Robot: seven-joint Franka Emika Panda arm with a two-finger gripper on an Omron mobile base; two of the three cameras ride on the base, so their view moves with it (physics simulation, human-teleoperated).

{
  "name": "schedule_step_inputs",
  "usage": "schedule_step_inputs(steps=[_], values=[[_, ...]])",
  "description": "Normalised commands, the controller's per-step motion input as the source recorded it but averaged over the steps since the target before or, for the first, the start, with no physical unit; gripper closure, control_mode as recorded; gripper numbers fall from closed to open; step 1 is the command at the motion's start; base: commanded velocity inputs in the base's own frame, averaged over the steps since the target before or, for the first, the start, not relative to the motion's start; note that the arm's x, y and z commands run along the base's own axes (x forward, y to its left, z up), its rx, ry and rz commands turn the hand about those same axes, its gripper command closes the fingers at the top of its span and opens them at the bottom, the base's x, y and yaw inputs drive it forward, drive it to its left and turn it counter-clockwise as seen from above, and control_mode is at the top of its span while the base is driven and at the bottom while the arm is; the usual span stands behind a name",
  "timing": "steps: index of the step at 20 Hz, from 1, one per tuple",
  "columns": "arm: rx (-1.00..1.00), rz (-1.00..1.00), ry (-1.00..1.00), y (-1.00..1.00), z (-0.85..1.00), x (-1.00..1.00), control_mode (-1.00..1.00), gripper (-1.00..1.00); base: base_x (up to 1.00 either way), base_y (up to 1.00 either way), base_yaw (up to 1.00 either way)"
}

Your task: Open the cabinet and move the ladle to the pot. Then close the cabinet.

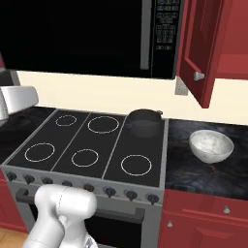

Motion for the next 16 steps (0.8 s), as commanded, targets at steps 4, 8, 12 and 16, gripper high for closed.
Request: schedule_step_inputs(steps=[4,8,12,16], values=[[0.0,0.0,0.0,0.0,0.0,0.0,1.0,1.0,0.71,0.02,0.0],[0.0,0.0,0.0,0.0,0.0,0.0,1.0,1.0,0.81,-0.06,0.0],[0.0,0.0,0.0,0.0,0.0,0.0,1.0,1.0,0.6,-0.13,0.0],[0.0,0.0,0.06,-0.01,-0.07,-0.01,-1.0,1.0,0.08,0.0,0.0]])
